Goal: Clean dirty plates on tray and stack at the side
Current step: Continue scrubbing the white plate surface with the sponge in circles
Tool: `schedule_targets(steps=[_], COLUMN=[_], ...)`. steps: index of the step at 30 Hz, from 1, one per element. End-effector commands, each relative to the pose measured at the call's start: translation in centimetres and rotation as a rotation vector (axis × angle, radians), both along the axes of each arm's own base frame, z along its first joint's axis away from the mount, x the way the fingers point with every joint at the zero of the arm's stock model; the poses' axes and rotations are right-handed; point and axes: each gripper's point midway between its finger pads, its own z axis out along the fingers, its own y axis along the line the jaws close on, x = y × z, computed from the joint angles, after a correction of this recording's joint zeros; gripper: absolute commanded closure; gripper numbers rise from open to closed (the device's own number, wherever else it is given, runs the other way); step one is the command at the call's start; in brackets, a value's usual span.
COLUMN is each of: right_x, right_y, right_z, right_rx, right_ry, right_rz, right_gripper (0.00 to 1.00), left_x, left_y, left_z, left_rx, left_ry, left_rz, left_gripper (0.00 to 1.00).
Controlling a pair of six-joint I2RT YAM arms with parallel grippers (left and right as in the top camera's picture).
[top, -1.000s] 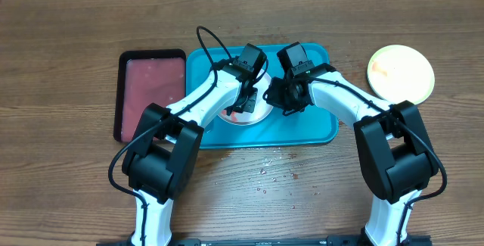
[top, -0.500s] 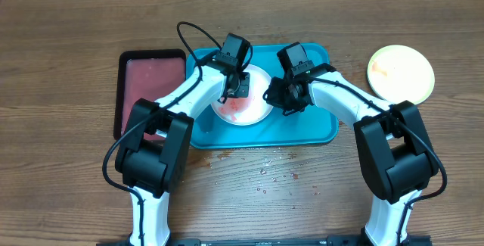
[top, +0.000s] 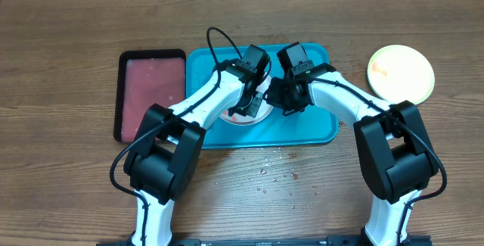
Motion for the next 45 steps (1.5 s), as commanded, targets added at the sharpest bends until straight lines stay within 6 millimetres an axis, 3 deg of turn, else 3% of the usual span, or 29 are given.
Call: schedule_targets(steps=[1, 5, 10, 17, 23, 31, 37, 40, 45], right_x=[-0.1, -0.1, -0.1, -0.1, -0.1, -0.1, -0.1, -0.1, -0.2], right_y=[0.1, 0.1, 0.1, 0.1, 0.1, 0.1, 0.1, 0.1, 0.1], right_z=[0.1, 0.1, 0.1, 0.1, 0.1, 0.1, 0.1, 0.1, 0.0], right_rx=[0.003, 0.003, 0.003, 0.003, 0.003, 0.003, 0.003, 0.003, 0.001], right_ry=[-0.004, -0.003, -0.003, -0.003, -0.003, -0.003, -0.003, -0.003, 0.001], right_rz=[0.012, 0.012, 0.011, 0.011, 0.011, 0.011, 0.011, 0.011, 0.012], right_gripper=[0.96, 0.96, 0.96, 0.96, 0.96, 0.96, 0.96, 0.96, 0.96], left_x=[-7.3, -6.6, -4.3, -1.1, 0.0, -2.0, -5.2, -5.9, -5.4], left_y=[5.9, 7.9, 8.9, 7.2, 3.8, -0.5, -1.9, -1.3, 1.8], left_z=[-7.8, -7.7, -8.2, -8.7, -8.7, -8.3, -8.2, -8.3, -8.5], left_rx=[0.181, 0.194, 0.149, 0.057, -0.114, -0.238, -0.197, -0.150, -0.008], left_ry=[0.324, 0.327, 0.264, 0.146, 0.124, 0.182, 0.254, 0.271, 0.255], left_rz=[0.029, 0.097, 0.153, 0.159, 0.142, -0.004, -0.149, -0.160, -0.095], left_gripper=[0.96, 0.96, 0.96, 0.96, 0.96, 0.96, 0.96, 0.96, 0.96])
